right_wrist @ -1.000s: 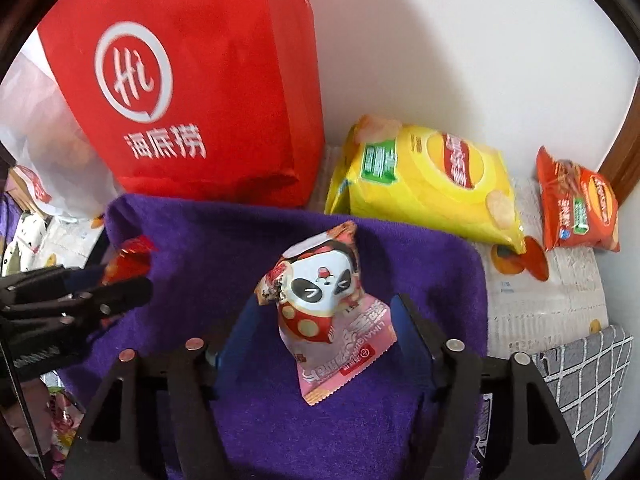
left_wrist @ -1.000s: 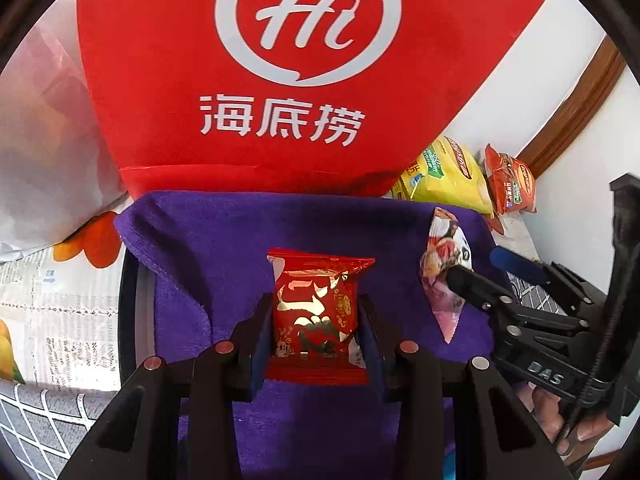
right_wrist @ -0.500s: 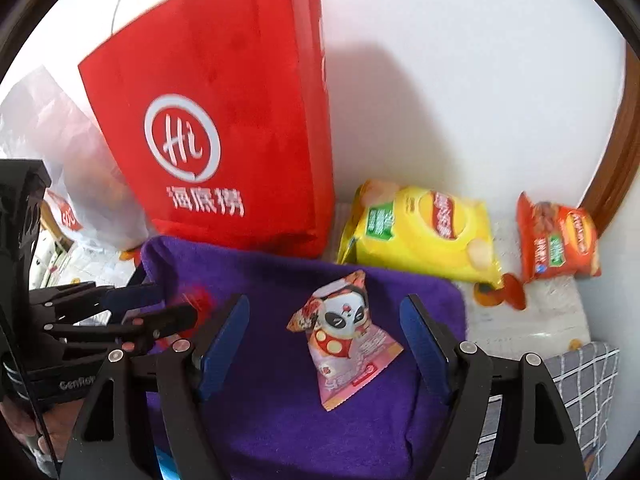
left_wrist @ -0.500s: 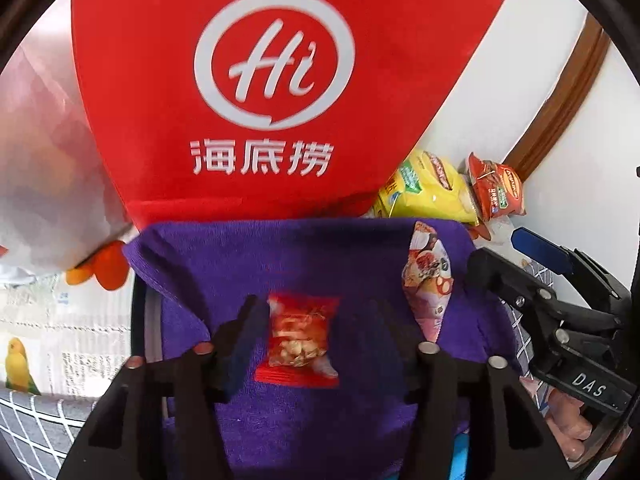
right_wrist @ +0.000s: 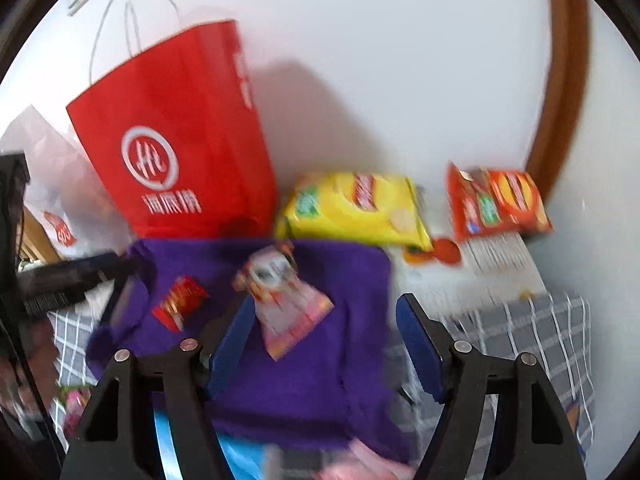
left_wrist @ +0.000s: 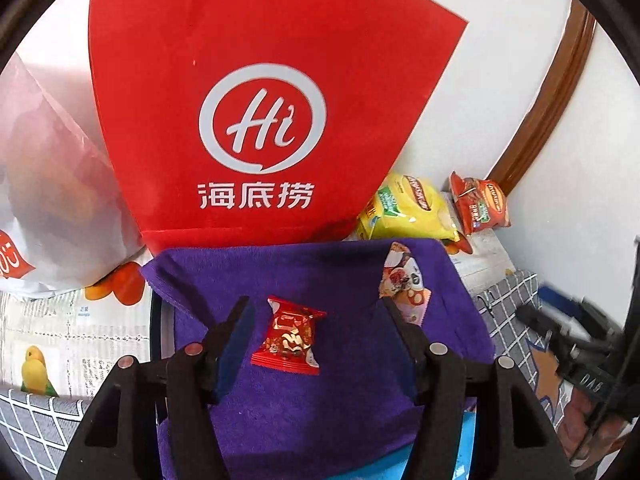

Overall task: Organize snacks
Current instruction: 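Grasp pink peach candy with right tool while left tool moves to pink chip bag, then close left tool on pink chip bag beside the tissue box, then carry pink chip bag and peach candy over the purple towel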

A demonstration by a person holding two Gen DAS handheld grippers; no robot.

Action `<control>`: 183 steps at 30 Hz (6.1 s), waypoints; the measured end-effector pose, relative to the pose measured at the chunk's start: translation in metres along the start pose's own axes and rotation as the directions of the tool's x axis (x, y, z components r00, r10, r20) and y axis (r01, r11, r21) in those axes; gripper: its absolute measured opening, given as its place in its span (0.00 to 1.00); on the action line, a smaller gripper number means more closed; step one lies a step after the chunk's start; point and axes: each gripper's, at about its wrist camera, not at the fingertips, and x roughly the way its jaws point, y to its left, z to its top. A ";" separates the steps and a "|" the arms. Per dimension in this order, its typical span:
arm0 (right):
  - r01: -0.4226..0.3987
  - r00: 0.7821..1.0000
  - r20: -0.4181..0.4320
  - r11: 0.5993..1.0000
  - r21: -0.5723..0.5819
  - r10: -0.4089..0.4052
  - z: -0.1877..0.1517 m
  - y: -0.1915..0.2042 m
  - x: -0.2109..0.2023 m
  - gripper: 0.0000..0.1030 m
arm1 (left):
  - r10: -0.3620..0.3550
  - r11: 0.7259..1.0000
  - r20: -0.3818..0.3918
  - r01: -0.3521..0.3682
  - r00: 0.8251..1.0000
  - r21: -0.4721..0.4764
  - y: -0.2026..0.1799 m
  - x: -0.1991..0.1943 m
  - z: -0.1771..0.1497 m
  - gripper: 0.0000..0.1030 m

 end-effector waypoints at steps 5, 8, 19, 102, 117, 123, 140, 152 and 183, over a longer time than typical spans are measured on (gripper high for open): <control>0.027 0.997 -0.071 0.998 0.060 -0.023 -0.046 -0.024 -0.006 0.71 | 0.011 1.000 0.013 -0.011 1.000 0.000 -0.003 -0.010 0.001 0.58; 0.042 0.995 -0.090 0.995 0.086 -0.034 -0.069 -0.031 -0.012 0.71 | 0.011 1.000 0.027 -0.011 1.000 -0.009 -0.002 -0.017 0.002 0.58; -0.035 0.990 -0.130 0.979 0.200 0.062 -0.120 -0.026 0.011 0.71 | 0.019 1.000 0.064 -0.018 0.998 -0.010 -0.002 -0.035 0.004 0.58; -0.073 0.997 -0.026 0.997 -0.027 0.072 -0.219 0.062 -0.101 0.25 | -0.126 0.987 0.016 0.127 0.992 -0.096 0.015 -0.148 -0.219 0.46; -0.063 0.997 0.042 0.995 -0.078 0.066 -0.172 0.071 -0.116 0.25 | -0.183 0.981 0.039 0.180 0.982 0.073 -0.046 -0.152 -0.178 0.46; -0.040 0.996 0.075 0.995 -0.086 0.047 -0.138 0.066 -0.114 0.25 | -0.137 0.985 0.060 0.130 0.989 0.110 -0.057 -0.152 -0.147 0.46; -0.069 0.995 0.072 0.993 -0.091 0.076 -0.030 0.066 -0.063 0.25 | -0.095 0.991 0.147 0.080 0.985 0.104 -0.047 -0.130 -0.062 0.46; -0.145 0.988 0.027 0.979 -0.143 0.150 0.012 0.094 -0.002 0.25 | -0.037 0.999 0.114 0.036 0.993 0.008 0.001 -0.079 -0.044 0.46; -0.078 0.994 -0.087 0.969 -0.233 0.059 0.006 0.058 0.039 0.25 | -0.014 0.998 0.011 0.015 1.000 -0.059 0.022 -0.037 -0.043 0.46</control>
